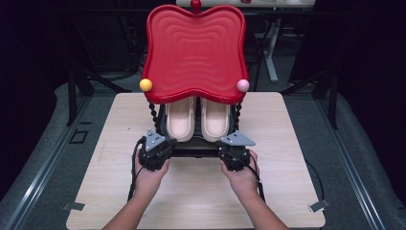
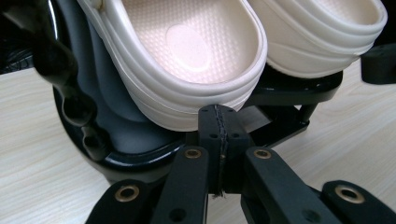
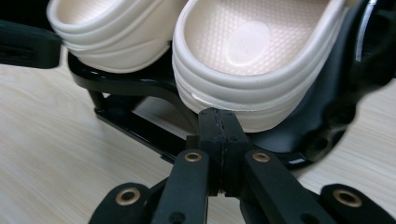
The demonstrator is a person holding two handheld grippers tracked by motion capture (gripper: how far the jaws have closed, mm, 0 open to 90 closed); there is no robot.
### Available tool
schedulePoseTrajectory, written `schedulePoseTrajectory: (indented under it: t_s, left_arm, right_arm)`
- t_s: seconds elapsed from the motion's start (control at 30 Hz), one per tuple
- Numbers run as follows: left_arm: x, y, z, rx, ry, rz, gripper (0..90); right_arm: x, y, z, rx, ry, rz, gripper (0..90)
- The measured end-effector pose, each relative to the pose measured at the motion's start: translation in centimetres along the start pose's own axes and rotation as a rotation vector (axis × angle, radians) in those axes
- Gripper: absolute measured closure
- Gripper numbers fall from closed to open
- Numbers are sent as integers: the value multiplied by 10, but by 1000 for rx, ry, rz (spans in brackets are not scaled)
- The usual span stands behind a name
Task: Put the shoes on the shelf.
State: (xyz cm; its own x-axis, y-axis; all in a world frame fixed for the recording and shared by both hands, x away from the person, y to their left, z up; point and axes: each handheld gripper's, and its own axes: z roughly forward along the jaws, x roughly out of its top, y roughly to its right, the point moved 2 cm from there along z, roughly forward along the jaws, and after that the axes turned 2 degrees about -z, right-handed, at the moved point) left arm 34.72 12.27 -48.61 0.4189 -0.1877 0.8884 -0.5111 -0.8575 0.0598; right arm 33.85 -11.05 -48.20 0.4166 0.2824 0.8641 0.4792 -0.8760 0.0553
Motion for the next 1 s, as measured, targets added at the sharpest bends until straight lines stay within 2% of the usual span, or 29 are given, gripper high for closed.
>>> schedulePoseTrajectory:
  t_s: [0.13,0.3,0.63,0.77,0.9,1.0]
  left_arm:
    - [1,1,5,-1,-7,-4,899]
    - [0,1,10,4,-18,-5,899]
    - [-1,1,19,12,-33,-3,898]
    - [-2,0,23,10,-28,-16,897]
    - [-2,0,23,6,-25,-6,888]
    - [-3,0,21,-3,-22,-6,829]
  right_arm:
    - [2,-5,7,0,-4,-21,900]
    - [4,-10,14,0,-3,-21,900]
    - [4,-11,26,-9,-25,-23,899]
    - [1,-11,31,-12,-38,-22,898]
    - [-1,-11,31,-16,-28,-26,879]
    - [-2,-8,26,-11,-24,-14,843]
